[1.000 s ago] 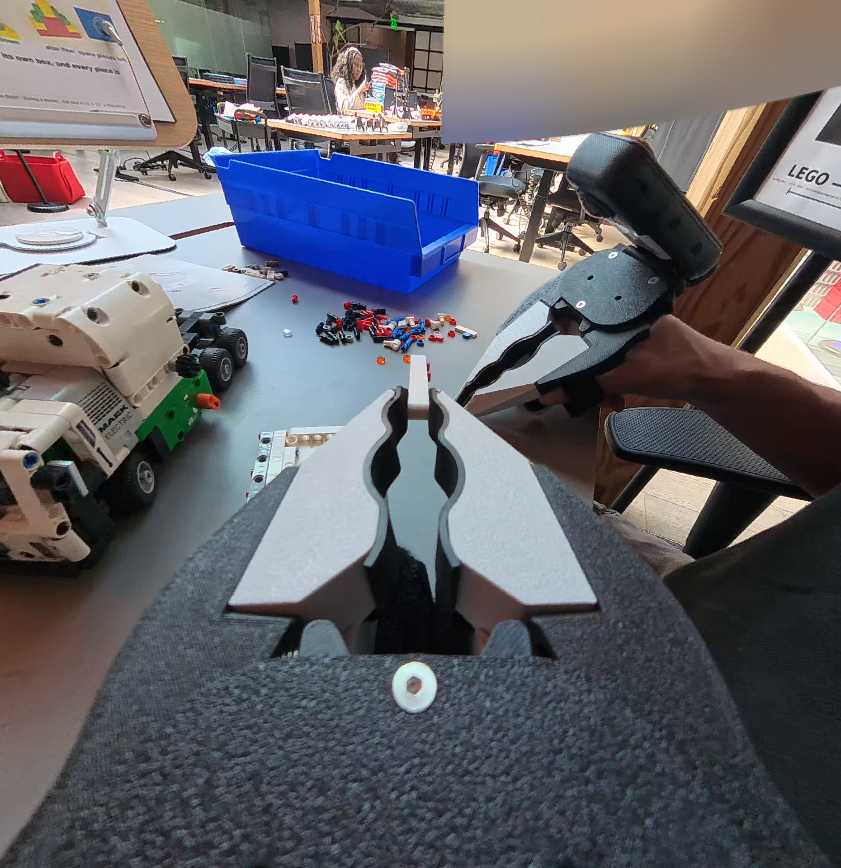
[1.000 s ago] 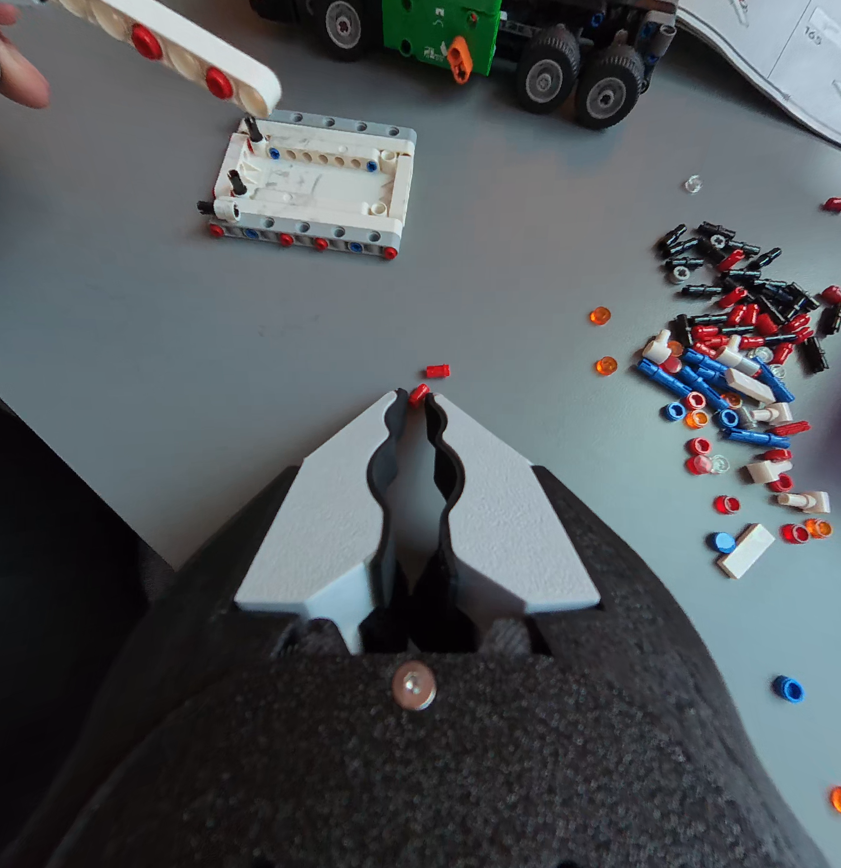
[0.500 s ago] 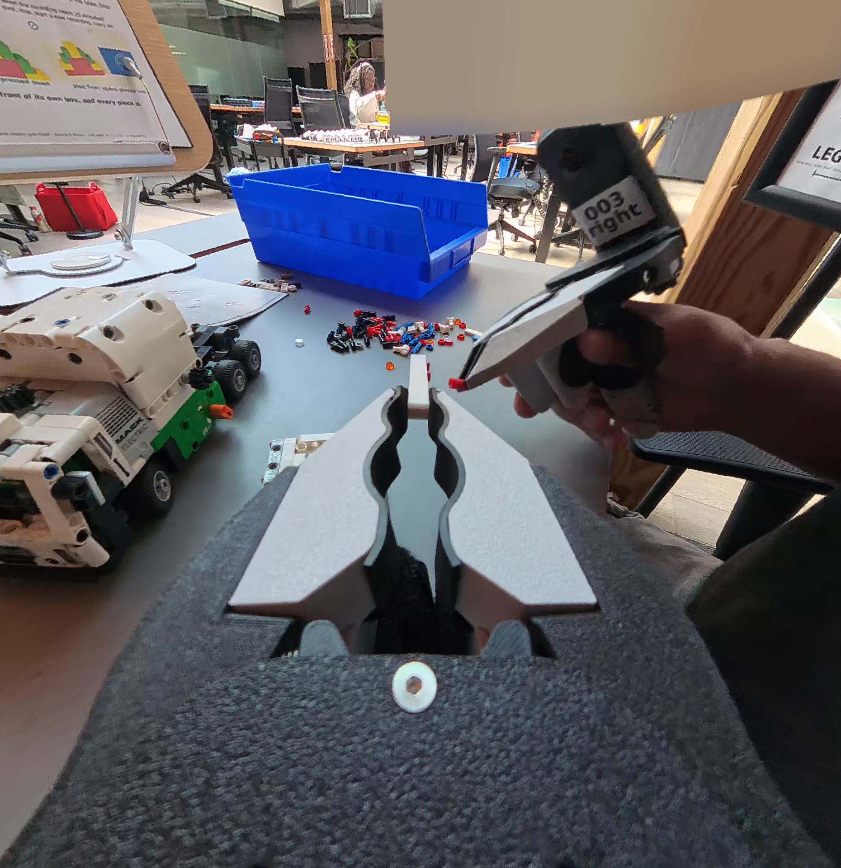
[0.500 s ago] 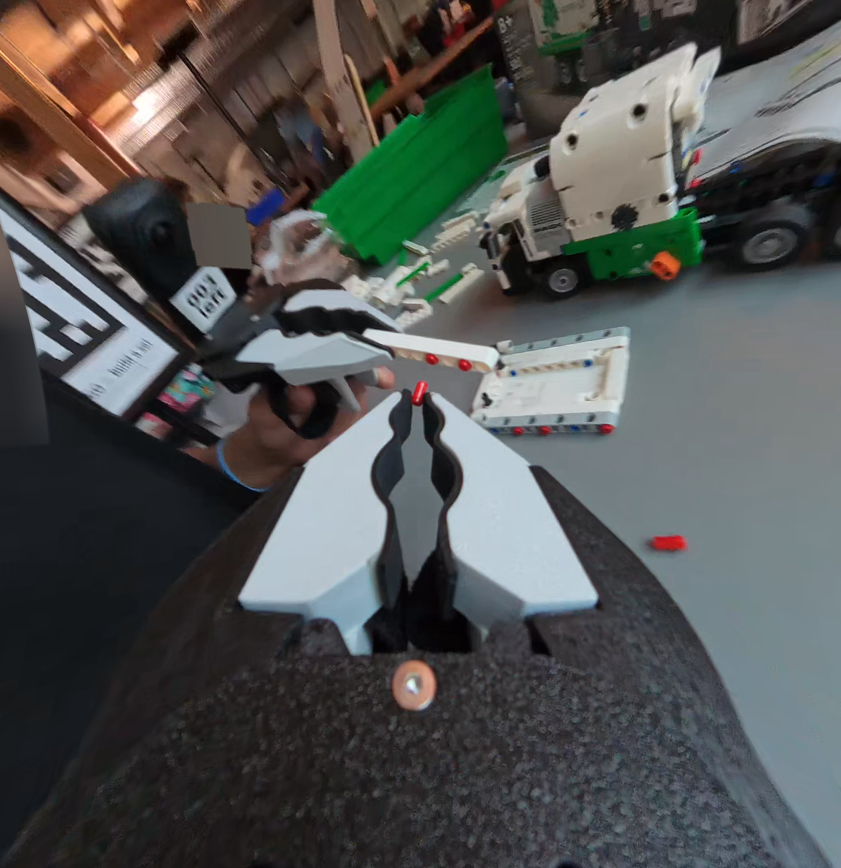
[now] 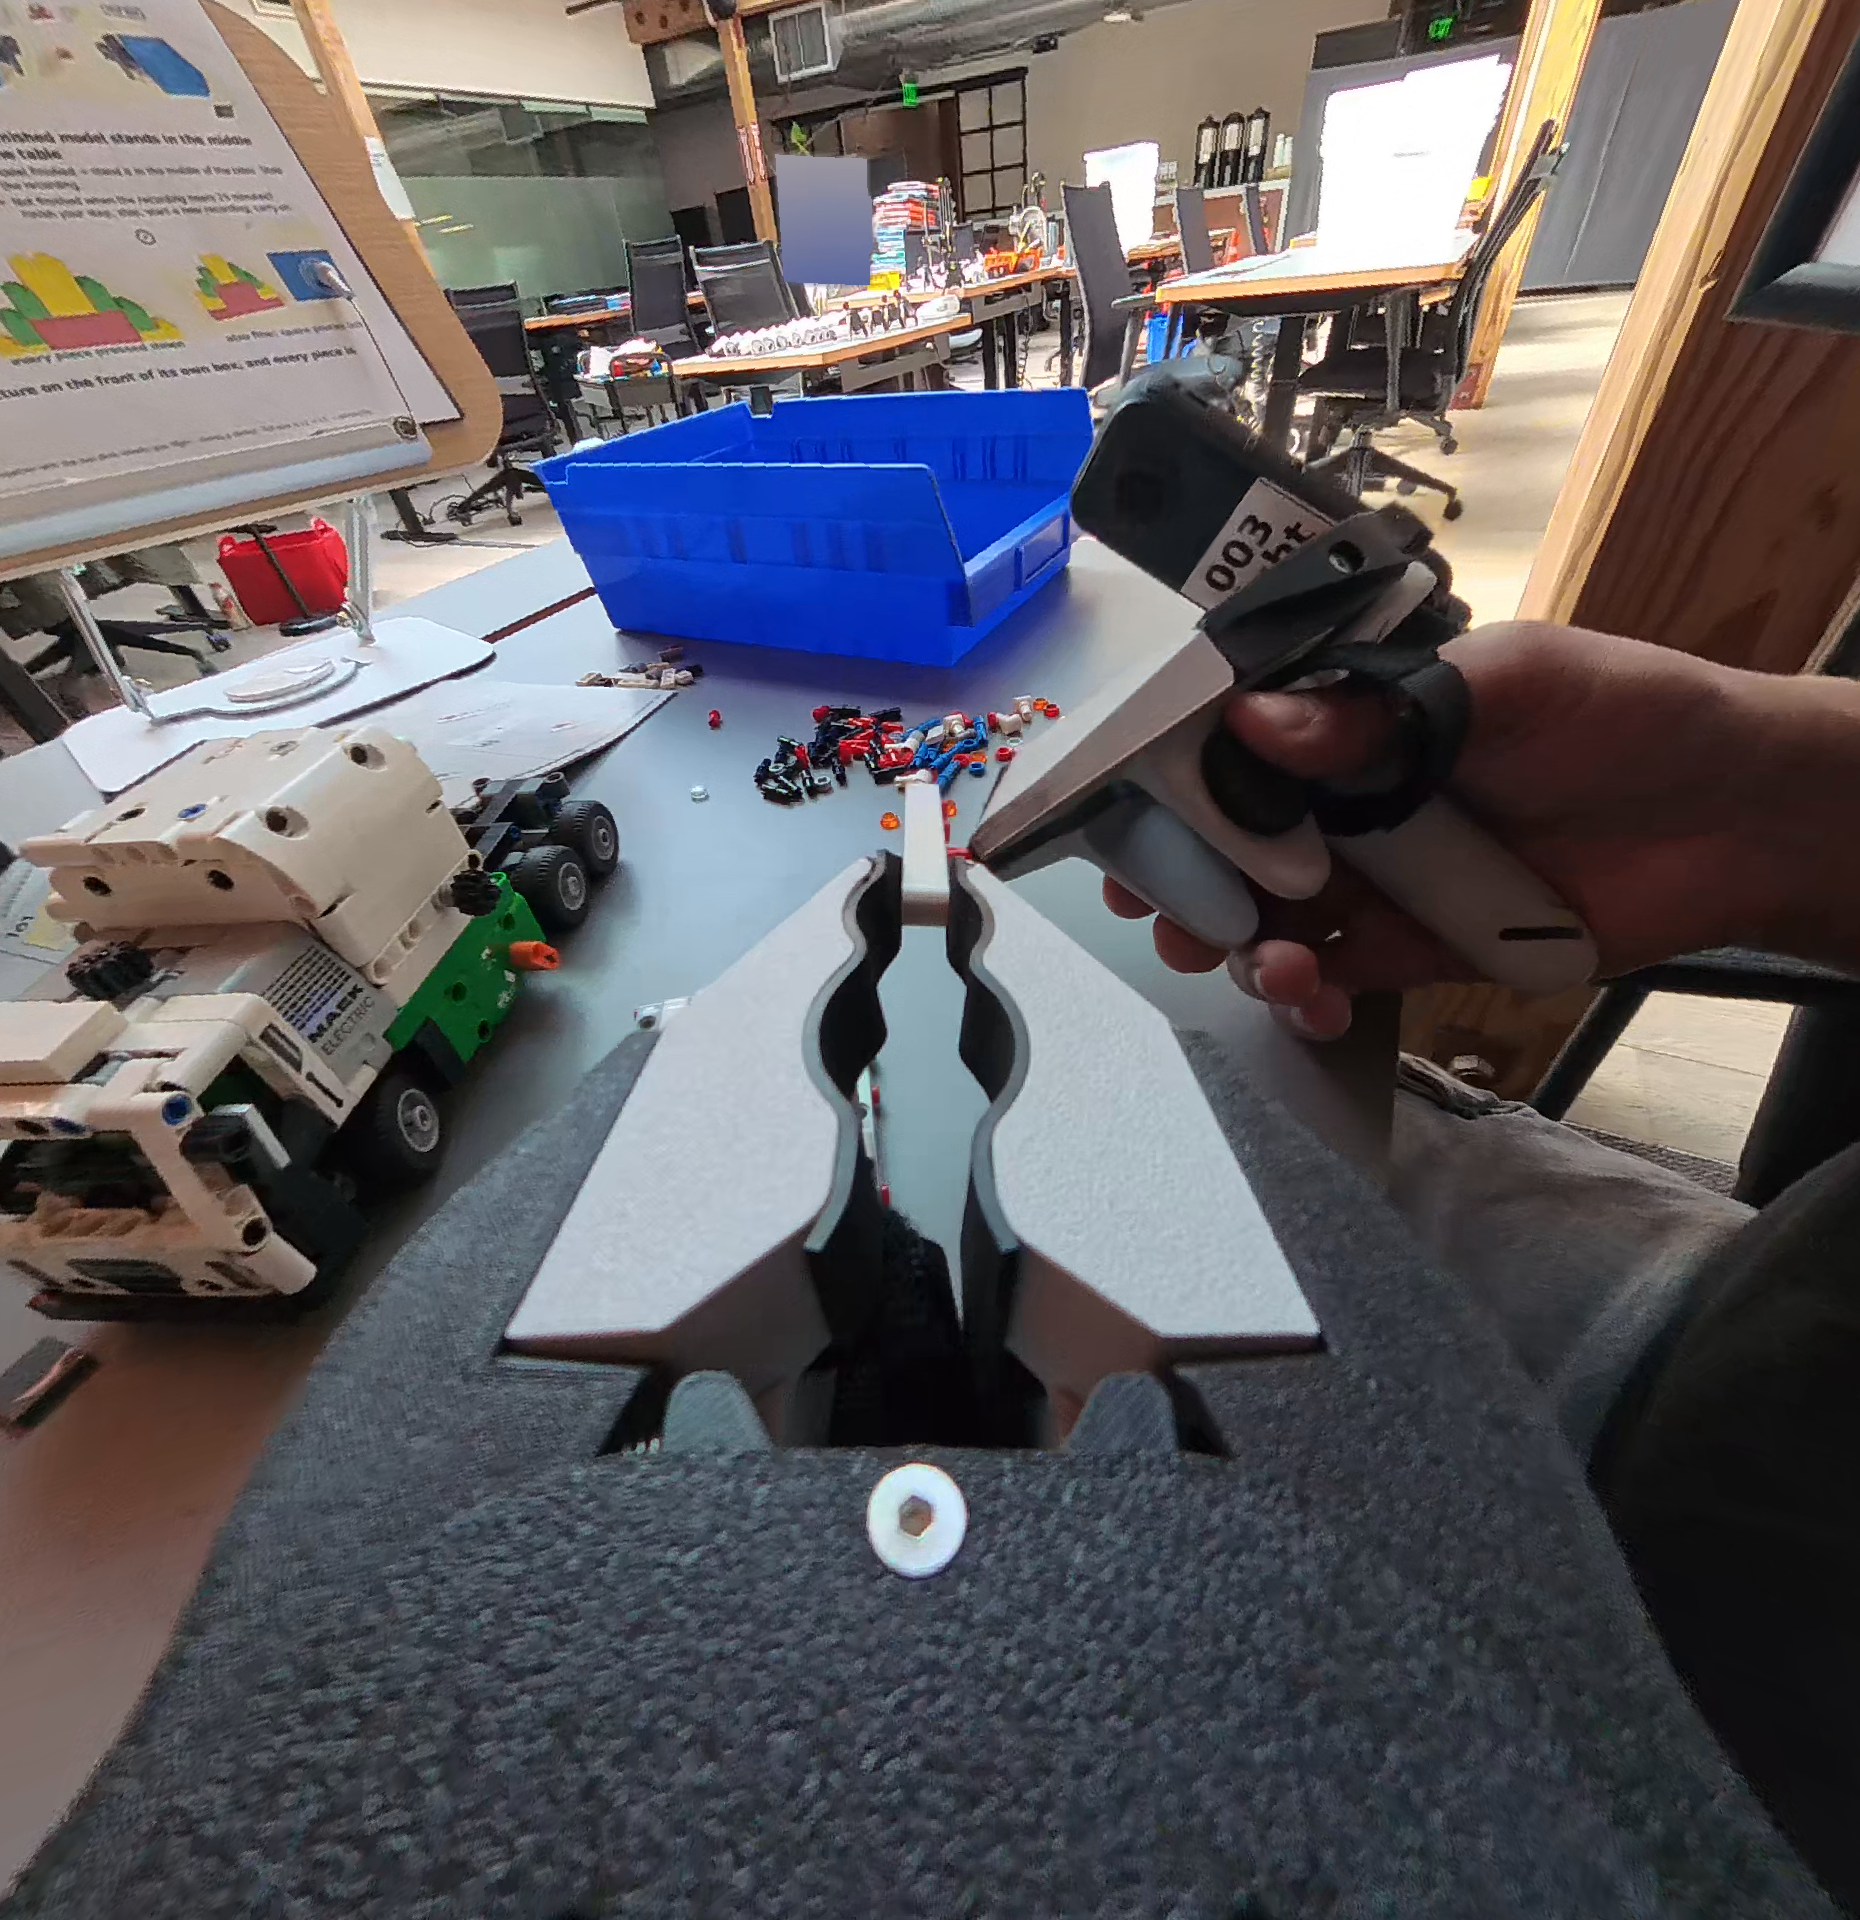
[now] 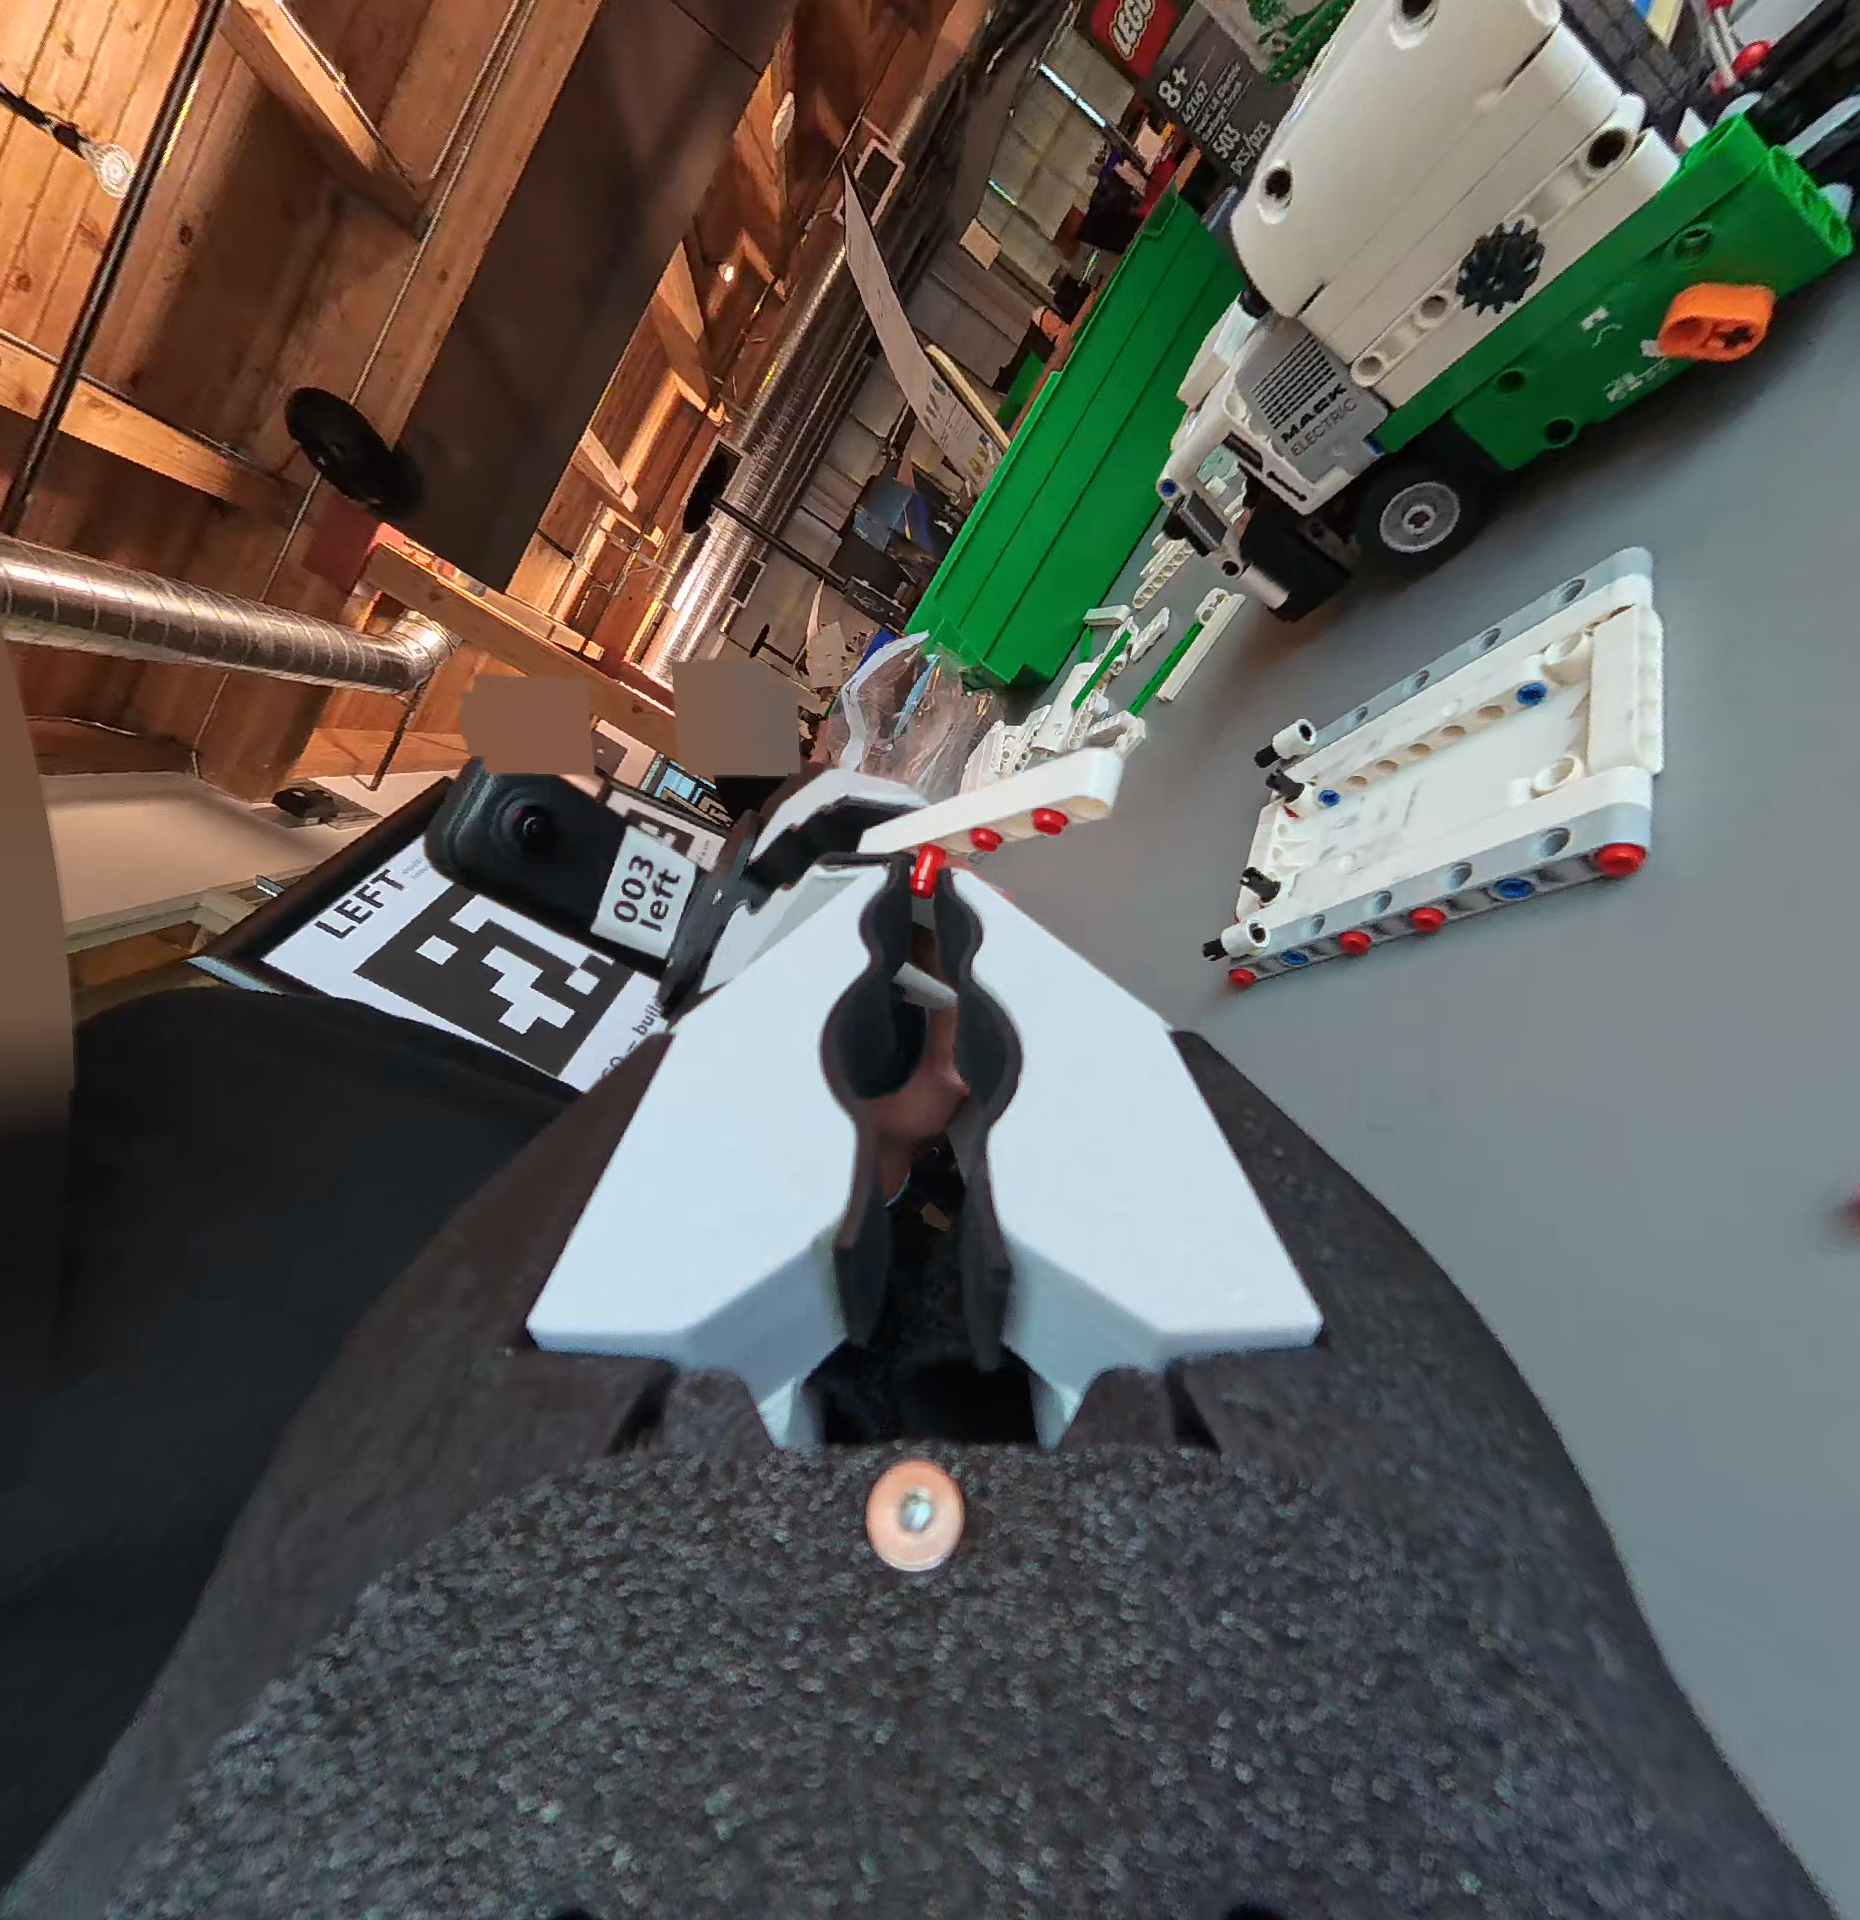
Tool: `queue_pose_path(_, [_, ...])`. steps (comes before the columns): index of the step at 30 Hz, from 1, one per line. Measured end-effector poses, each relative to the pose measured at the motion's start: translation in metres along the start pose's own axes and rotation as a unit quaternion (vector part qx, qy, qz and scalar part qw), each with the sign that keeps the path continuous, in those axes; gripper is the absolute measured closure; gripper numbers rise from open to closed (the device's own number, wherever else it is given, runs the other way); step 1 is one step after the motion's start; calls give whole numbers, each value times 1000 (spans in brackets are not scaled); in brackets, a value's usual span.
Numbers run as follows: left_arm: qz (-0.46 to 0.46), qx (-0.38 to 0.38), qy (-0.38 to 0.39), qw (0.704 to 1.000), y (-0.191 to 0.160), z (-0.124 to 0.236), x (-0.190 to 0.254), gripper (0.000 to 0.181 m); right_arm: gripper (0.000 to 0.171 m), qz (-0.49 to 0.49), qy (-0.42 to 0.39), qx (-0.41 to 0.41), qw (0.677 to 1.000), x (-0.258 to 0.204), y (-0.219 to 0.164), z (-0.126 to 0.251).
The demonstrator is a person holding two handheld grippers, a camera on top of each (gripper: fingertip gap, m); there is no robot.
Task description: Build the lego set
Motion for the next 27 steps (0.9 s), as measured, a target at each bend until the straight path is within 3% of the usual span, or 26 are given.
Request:
queue_pose_path(7, [-40, -9, 9, 999, -2, -2, 4, 174, 168, -24, -1, 0, 1000, 3, 1, 4])
queue_pose_path(15, [-22, -15, 23, 999, -3, -4, 1, 174, 169, 38, -33, 21, 998, 5, 1, 2])
queue_pose_path(27, [-17, -6, 30, 999, -1, -4, -1, 175, 168, -48, 7, 21, 999, 5, 1, -3])
Point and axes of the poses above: each gripper's, where its closed fingertips meet, z back along the fingers, y out of its top, x = y × z across the jaws, the point moved 3 cm from there along z, back along the fingers, and after that the axes turned 6 degrees about x, right-handed, at the moved point
